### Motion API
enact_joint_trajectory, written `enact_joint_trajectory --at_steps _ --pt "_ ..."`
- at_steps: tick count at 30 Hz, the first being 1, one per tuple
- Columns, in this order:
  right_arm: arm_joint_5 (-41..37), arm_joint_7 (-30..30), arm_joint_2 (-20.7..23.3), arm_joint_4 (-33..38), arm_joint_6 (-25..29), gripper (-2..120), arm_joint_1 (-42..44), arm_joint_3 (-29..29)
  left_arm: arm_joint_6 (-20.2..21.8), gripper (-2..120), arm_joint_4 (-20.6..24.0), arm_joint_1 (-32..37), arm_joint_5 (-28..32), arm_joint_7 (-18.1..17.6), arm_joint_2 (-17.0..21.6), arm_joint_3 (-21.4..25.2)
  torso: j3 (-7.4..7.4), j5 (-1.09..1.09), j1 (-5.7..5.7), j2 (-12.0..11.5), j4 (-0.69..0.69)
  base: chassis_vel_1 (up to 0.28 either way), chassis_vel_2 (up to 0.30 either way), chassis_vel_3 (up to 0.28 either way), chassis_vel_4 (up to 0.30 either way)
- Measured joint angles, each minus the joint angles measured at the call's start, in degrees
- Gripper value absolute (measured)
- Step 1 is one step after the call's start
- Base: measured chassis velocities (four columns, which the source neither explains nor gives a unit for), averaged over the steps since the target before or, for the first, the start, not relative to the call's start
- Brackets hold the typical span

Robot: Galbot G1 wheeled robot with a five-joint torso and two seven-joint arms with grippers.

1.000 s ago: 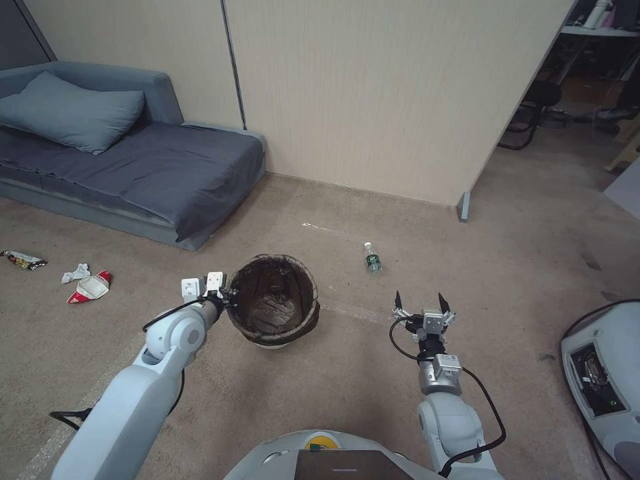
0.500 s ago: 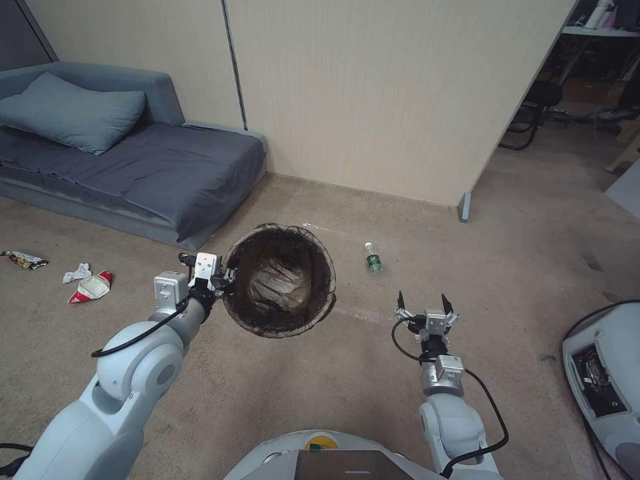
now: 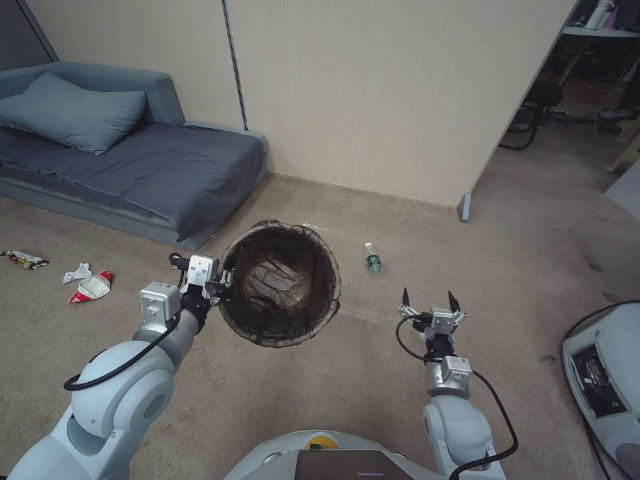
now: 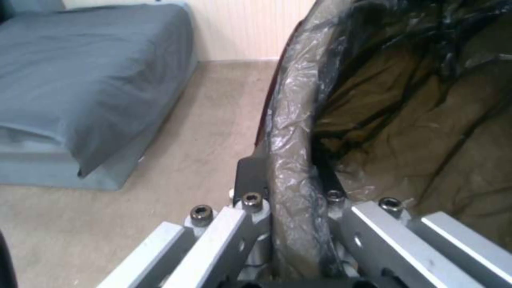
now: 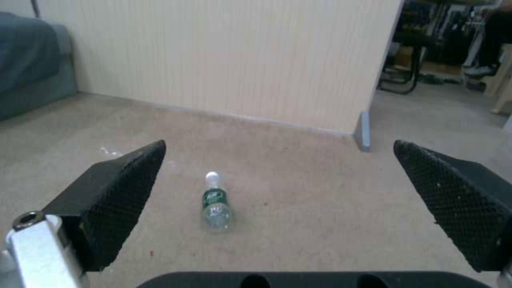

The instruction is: Pick up the trash bin, then pick up the garbage from the floor and place it into the trash bin.

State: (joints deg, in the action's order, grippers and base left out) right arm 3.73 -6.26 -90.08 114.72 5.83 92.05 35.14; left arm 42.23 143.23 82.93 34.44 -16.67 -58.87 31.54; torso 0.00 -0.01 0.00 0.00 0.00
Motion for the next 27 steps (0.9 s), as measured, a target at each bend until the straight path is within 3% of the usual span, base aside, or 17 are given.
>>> enact_joint_trajectory --at_steps 20,27 --pt "-0.31 1.71 0.40 3.42 -1.12 100 1.16 0.30 -0.10 4 0.20 0.34 -0.94 0.60 0.04 0.90 0.00 0.01 0.00 0.00 0.00 0.000 0.000 0.000 0.000" --pt "-0.59 2.24 0.41 3.39 -1.16 100 1.08 0.28 -0.10 4 0.13 0.09 -0.97 0.58 -0.21 0.82 0.00 0.01 0.00 0.01 0.01 -0.099 0.118 0.112 -0.103"
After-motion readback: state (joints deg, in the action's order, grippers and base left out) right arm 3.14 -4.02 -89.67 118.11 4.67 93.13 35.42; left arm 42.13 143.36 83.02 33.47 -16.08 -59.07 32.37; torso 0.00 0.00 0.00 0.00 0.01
